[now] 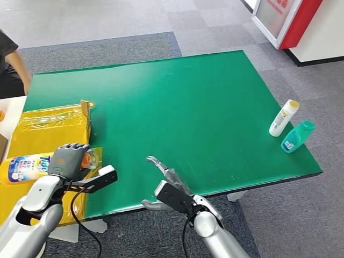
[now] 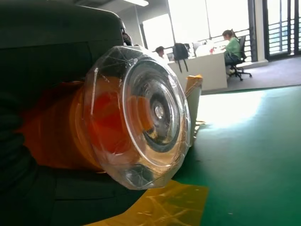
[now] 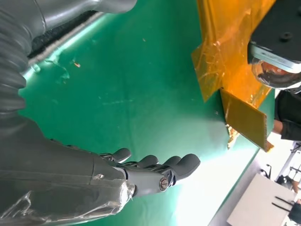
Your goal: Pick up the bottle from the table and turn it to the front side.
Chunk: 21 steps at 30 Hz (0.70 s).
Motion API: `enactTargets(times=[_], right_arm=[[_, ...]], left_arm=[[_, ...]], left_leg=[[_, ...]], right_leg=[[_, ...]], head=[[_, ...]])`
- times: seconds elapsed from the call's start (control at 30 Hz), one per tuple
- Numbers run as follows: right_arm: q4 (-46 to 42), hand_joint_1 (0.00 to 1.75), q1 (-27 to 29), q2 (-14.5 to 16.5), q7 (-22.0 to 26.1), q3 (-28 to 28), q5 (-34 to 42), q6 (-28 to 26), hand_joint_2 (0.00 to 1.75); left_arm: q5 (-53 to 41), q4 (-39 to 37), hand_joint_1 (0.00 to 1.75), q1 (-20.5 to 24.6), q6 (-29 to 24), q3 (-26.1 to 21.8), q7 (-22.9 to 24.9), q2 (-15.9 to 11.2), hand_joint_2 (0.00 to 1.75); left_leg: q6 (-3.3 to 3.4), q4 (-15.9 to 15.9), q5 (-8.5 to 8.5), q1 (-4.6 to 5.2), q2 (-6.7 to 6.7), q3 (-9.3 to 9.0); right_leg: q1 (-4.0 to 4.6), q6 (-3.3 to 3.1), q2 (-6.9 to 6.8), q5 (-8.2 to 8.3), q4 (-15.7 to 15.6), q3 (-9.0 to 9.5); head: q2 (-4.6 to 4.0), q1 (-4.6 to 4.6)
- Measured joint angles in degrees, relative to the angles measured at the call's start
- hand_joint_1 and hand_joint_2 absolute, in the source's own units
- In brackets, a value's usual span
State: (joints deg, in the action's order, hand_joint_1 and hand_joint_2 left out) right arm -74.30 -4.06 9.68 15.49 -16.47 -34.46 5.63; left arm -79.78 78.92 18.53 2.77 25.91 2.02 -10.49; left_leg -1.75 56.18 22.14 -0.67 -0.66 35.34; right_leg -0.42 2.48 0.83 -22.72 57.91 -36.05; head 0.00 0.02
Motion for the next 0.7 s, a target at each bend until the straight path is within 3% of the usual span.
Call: enactTargets(times=[0.17, 0.4, 0.7], right_arm=[[0.29, 0.0, 1.82, -0.43, 0.1, 0.04, 0.33, 0.79, 1.75], [1.7, 0.0, 2.92, -0.68, 0.45, -0.17, 1.64, 1.39, 1.75], [2.41, 0.0, 3.54, -0.84, 0.46, -1.09, 1.67, 1.4, 1.75]], left_arm=[[-9.17, -5.0, 1.75, -1.29, -7.69, -2.6, 0.95, -0.25, 1.75], [-9.91, -12.55, 1.75, -1.37, -13.58, -3.45, 4.6, -0.31, 1.75], [-10.01, -16.72, 1.75, -1.2, -17.32, -5.41, 3.96, 1.88, 1.75]], left_leg=[[0.01, 0.0, 0.01, 0.0, 0.0, 0.01], [-0.01, 0.0, 0.0, -0.02, 0.0, 0.0], [-0.01, 0.0, 0.0, -0.01, 0.0, 0.0]], right_leg=[[0.0, 0.0, 0.0, -0.01, -0.01, 0.0], [0.01, -0.01, 0.0, -0.01, 0.0, 0.0], [0.0, 0.0, 0.0, 0.0, -0.01, -0.01]], head=[[0.0, 0.0], [0.0, -0.02], [0.0, -0.01]])
